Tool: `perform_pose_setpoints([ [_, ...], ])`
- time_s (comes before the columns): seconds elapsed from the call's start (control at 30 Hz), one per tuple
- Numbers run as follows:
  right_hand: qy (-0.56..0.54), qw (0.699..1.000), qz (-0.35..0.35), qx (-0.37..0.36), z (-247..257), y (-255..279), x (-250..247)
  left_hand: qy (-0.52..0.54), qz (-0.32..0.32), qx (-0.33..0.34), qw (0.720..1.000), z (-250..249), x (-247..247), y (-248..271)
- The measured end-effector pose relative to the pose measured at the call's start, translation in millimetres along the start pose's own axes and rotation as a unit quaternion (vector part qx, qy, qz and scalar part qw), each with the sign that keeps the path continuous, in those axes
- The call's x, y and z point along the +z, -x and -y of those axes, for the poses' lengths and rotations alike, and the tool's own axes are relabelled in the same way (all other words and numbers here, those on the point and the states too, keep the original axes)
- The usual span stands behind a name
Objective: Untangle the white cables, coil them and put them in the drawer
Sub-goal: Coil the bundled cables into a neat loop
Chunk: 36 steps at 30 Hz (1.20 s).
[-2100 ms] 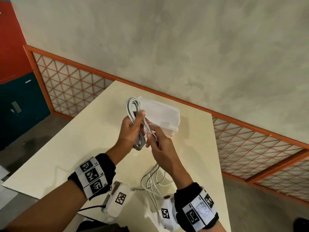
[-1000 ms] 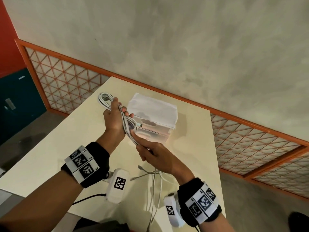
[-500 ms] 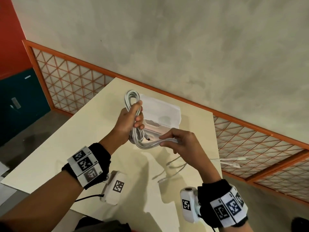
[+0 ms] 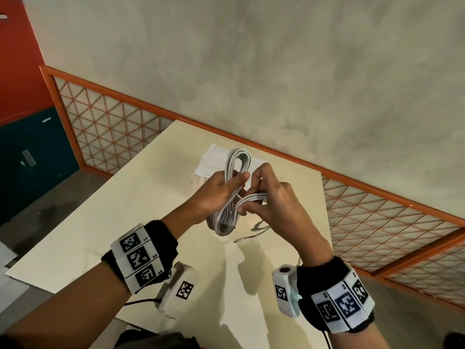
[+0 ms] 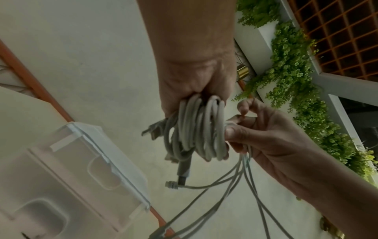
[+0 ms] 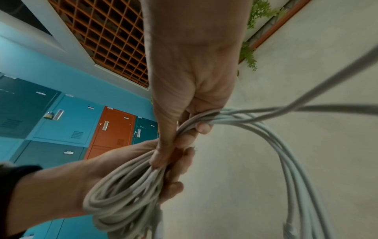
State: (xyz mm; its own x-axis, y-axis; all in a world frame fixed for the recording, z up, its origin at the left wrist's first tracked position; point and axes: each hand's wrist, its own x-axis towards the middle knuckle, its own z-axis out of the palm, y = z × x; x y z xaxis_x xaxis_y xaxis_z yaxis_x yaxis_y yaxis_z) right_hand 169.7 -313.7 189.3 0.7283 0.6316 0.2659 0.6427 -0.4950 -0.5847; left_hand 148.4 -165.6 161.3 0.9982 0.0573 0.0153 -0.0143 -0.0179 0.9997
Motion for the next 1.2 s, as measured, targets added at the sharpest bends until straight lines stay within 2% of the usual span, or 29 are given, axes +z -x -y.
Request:
perform_pose_setpoints([
  [0.1, 0.007, 1.0, 0.002, -0.007, 0.1, 1.9, 0.1, 0.006, 0.059, -0.04, 0.997, 0.0, 2.6, 6.3],
  [0.2, -0.001, 1.0, 0.007, -0.008, -1.4, 3.7, 1.2, 0.023, 0.088, -0.067, 0.994, 4.7, 3.6, 11.7],
  [0.53, -0.055, 0.998, -0.002, 0.0, -21.3, 10.6, 14.2, 0.012, 0.091, -0.058, 0.994, 21.8, -2.5, 8.2],
  [0.7, -0.109, 0.993, -0.008, 0.037, -51.5, 20.7, 11.4, 0.059, 0.069, -0.095, 0.991, 26.6, -25.5, 3.6],
  [0.87, -0.129, 0.988, 0.044, 0.077, -68.6, 24.1, 22.5, 0.079, 0.111, -0.131, 0.982, 29.2, -34.3, 5.8],
  [0.97, -0.155, 0.985, 0.034, 0.073, -65.4, 22.4, 22.2, 0.101, 0.157, -0.154, 0.97, 33.6, -31.6, 10.4],
  [1.07, -0.173, 0.983, 0.025, 0.057, -55.5, 19.3, 17.5, 0.068, 0.177, -0.171, 0.967, 40.3, -26.7, 14.4],
  [1.2, -0.199, 0.976, 0.051, 0.065, -41.7, 17.2, 13.7, 0.037, 0.183, -0.192, 0.964, 47.3, -23.1, 13.3],
])
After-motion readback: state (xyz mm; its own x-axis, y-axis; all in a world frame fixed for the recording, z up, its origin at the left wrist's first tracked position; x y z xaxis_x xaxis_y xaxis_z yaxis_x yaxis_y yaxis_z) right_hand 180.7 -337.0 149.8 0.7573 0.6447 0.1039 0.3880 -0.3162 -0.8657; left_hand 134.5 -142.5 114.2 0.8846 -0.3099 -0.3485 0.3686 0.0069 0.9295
